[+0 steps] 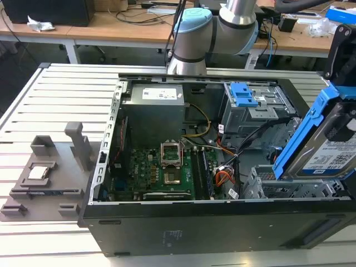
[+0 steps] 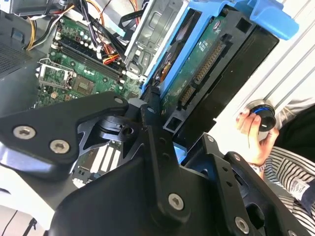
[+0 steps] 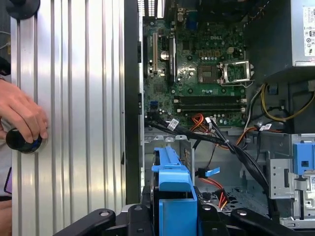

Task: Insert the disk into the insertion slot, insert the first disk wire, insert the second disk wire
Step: 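Insert the disk into the insertion slot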

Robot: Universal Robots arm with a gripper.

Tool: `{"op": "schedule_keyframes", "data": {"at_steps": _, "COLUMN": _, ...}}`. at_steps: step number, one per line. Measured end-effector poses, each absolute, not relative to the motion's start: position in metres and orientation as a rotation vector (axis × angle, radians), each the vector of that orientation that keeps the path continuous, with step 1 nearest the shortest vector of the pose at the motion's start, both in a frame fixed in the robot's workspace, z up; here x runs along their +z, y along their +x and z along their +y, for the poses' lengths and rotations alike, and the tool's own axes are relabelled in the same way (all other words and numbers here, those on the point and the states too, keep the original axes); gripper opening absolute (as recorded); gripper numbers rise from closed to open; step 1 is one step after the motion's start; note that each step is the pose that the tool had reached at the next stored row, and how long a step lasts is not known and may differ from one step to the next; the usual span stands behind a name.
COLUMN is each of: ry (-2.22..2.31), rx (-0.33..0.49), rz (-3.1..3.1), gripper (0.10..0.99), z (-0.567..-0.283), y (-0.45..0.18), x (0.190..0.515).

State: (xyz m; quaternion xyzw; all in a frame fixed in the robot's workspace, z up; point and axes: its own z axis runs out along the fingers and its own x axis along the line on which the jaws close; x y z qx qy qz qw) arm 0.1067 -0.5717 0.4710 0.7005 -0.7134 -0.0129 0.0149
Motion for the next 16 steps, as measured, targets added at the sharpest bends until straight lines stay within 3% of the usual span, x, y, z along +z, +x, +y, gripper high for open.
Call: {"op": "schedule_keyframes", "data": {"at_steps": 16, "ry": 2.18, "rx": -0.04, "rz": -2.22, "gripper": 0.365, "z": -0.572, "y": 0.107, "x": 0.448}}
